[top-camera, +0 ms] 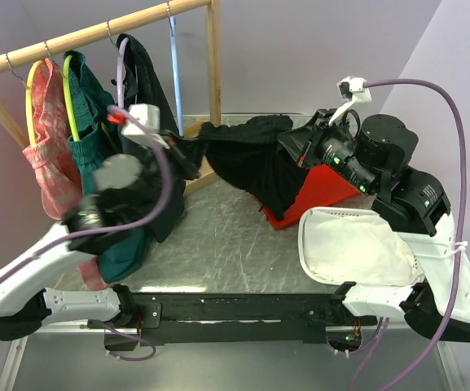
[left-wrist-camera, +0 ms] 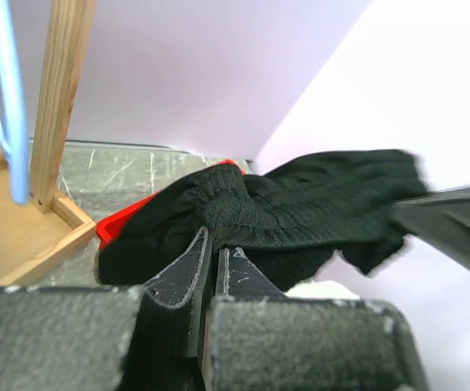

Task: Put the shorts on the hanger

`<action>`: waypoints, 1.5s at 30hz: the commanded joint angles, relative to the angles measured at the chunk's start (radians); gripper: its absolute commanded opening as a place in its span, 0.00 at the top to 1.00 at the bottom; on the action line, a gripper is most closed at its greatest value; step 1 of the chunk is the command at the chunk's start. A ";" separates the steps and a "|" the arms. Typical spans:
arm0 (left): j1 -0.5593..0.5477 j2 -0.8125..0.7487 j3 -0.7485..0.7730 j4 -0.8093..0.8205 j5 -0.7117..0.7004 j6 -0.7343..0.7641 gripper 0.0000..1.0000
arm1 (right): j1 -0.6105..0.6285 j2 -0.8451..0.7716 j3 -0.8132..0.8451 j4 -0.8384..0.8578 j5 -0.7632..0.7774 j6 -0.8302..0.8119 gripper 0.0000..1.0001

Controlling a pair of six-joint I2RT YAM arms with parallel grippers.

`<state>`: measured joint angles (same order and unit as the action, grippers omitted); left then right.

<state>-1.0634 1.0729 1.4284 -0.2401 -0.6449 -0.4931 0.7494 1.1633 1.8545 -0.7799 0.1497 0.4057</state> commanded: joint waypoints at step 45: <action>0.290 0.142 -0.284 -0.536 0.314 -0.190 0.99 | 0.126 -0.237 -1.235 0.467 0.036 0.244 0.46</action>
<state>-0.7979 1.2572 1.1492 -0.8230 -0.3614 -0.6777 0.8726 0.9924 0.6632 -0.3508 0.0986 0.5671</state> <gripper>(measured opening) 0.031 0.586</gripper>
